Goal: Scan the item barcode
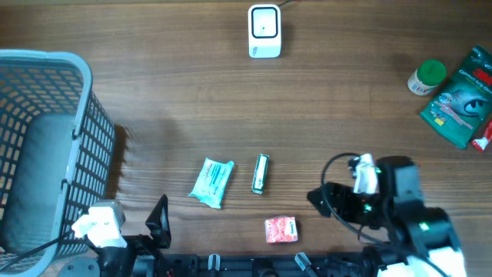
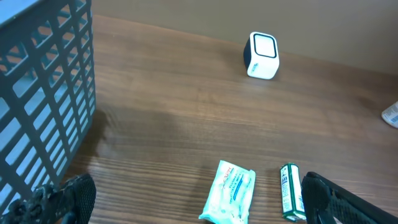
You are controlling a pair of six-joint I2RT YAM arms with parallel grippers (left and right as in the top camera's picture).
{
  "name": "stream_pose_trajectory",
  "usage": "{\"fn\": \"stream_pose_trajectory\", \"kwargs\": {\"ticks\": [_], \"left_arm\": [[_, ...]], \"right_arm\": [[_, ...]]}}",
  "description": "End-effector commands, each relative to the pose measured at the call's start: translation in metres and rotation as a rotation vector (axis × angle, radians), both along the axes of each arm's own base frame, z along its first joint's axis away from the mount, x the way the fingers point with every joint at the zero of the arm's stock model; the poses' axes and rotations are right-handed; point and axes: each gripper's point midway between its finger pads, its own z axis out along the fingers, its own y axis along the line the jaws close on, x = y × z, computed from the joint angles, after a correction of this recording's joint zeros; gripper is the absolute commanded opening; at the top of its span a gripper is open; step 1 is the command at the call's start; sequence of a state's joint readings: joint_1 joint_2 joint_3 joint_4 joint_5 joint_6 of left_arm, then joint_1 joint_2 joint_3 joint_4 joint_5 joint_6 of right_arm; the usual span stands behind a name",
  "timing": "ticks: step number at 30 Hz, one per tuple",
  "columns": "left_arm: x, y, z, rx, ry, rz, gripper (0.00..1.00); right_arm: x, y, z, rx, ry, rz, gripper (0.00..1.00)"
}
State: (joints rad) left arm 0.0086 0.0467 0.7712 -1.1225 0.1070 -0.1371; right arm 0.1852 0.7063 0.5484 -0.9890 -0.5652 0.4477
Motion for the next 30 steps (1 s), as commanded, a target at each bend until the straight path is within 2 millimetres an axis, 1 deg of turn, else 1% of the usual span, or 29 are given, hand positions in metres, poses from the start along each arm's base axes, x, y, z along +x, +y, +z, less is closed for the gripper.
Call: {"fn": "stream_pose_trajectory", "kwargs": {"ticks": [1, 5, 8, 9, 10, 12, 15, 17, 21, 23, 24, 27, 30], "left_arm": [[-0.001, -0.002, 0.001, -0.011, -0.007, -0.006, 1.0], [-0.001, -0.002, 0.001, -0.011, -0.007, -0.006, 1.0], [-0.001, -0.002, 0.001, -0.011, -0.007, -0.006, 1.0], [-0.001, -0.002, 0.001, -0.011, -0.007, -0.006, 1.0], [-0.001, -0.002, 0.001, -0.011, -0.007, -0.006, 1.0], [-0.001, -0.002, 0.001, -0.011, -0.007, -0.006, 1.0], [-0.001, -0.002, 0.001, -0.011, -0.007, -0.006, 1.0], [-0.001, -0.002, 0.001, -0.011, -0.007, -0.006, 1.0], [-0.001, -0.002, 0.001, -0.011, -0.007, -0.007, 1.0], [-0.001, -0.002, 0.001, -0.011, -0.007, -0.007, 1.0], [-0.001, -0.002, 0.001, -0.011, -0.007, -0.006, 1.0], [-0.001, -0.002, 0.001, -0.011, -0.007, -0.007, 1.0], [-0.001, -0.002, 0.001, -0.011, -0.007, -0.006, 1.0]], "right_arm": [[-0.009, 0.024, -0.015, 0.138, 0.066, 0.115, 0.87], [-0.008, 0.039, -0.035, 0.14, 0.142, 0.19, 0.84], [-0.015, 0.049, -0.049, 0.121, 0.203, 0.252, 0.8], [-0.019, 0.053, -0.054, 0.114, 0.226, 0.277, 0.77], [-0.023, 0.056, -0.063, 0.091, 0.257, 0.3, 0.71], [-0.026, 0.049, -0.085, -0.007, 0.334, 0.261, 0.68], [-0.032, 0.043, -0.1, -0.059, 0.409, 0.241, 0.66], [-0.037, 0.044, -0.103, -0.05, 0.45, 0.248, 0.64], [-0.039, 0.043, -0.106, -0.055, 0.465, 0.247, 0.64], [-0.039, 0.043, -0.106, -0.056, 0.467, 0.248, 0.61], [-0.04, 0.042, -0.107, -0.057, 0.467, 0.248, 0.57], [-0.039, 0.043, -0.107, -0.057, 0.461, 0.251, 0.51], [-0.037, 0.04, -0.11, -0.083, 0.449, 0.245, 0.51]]}}
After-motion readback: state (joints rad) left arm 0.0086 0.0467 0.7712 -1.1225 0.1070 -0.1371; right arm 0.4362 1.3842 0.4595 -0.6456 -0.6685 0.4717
